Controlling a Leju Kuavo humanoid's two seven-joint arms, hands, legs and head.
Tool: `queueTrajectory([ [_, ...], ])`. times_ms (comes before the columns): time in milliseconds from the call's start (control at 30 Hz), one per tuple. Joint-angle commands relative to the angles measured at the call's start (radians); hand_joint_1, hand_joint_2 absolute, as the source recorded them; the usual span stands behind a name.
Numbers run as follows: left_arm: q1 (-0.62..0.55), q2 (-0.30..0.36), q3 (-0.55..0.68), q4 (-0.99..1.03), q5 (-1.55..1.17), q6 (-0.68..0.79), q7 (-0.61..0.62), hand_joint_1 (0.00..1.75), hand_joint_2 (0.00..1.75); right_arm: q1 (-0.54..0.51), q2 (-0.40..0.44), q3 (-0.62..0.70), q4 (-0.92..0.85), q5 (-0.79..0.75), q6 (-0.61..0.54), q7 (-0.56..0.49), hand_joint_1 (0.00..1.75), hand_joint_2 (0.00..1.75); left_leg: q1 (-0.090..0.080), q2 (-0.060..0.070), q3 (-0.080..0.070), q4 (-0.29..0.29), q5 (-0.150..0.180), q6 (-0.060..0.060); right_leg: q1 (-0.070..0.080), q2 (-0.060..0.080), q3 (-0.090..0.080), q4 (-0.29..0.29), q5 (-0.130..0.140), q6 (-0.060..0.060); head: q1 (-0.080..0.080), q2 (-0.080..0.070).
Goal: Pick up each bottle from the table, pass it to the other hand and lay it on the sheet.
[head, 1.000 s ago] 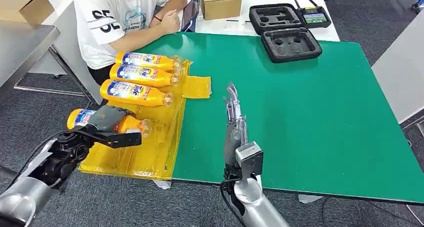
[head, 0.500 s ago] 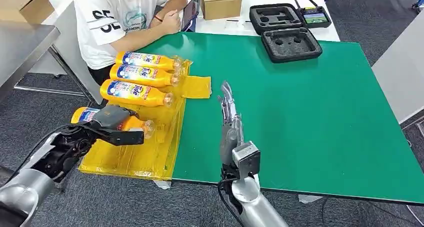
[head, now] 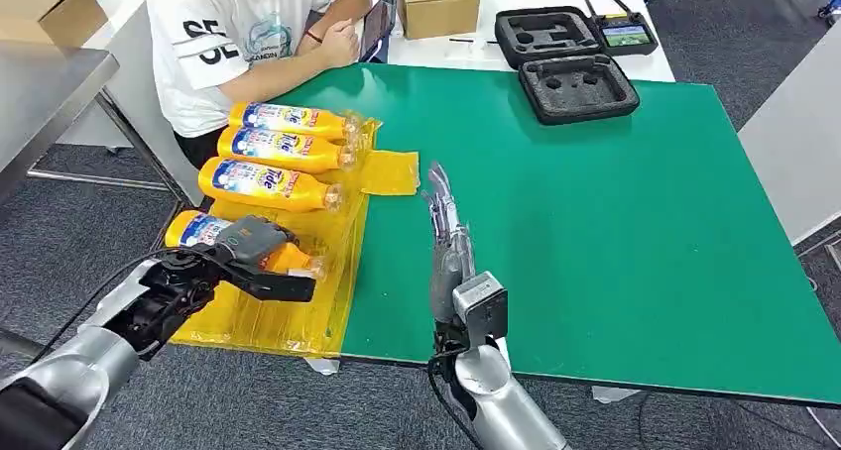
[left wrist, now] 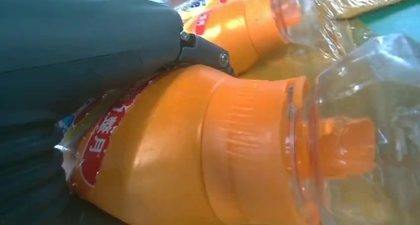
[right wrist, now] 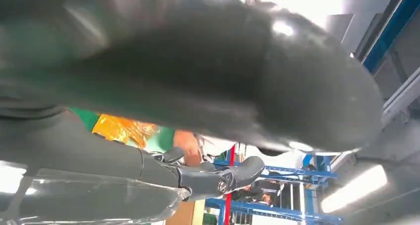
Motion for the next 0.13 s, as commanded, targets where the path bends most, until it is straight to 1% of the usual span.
queueTrajectory([
  [33, -0.068, -0.071, -0.085, 0.160, 0.004, 0.015, -0.009, 1.75, 1.75, -0.044, -0.009, 0.013, 0.084, 0.001, 0.002, -0.001, 0.00, 0.00, 0.000, -0.001, 0.003, 0.000, -0.001, 0.001, 0.001, -0.002, 0.004, -0.001, -0.001, -0.001, 0.000, 0.000],
  [67, -0.066, -0.077, -0.088, 0.160, 0.003, 0.014, -0.008, 1.75, 1.75, -0.045, -0.009, 0.012, 0.084, 0.001, 0.003, -0.001, 0.00, 0.00, 0.000, -0.001, 0.005, 0.000, -0.002, 0.001, 0.001, -0.002, 0.006, -0.001, -0.002, -0.001, 0.000, 0.000],
  [133, -0.066, -0.077, -0.088, 0.160, 0.003, 0.014, -0.008, 1.75, 1.75, -0.045, -0.009, 0.012, 0.084, 0.001, 0.003, -0.001, 0.00, 0.00, 0.000, -0.001, 0.003, -0.001, -0.001, 0.001, 0.000, -0.002, 0.004, -0.001, -0.001, -0.001, 0.000, 0.000],
])
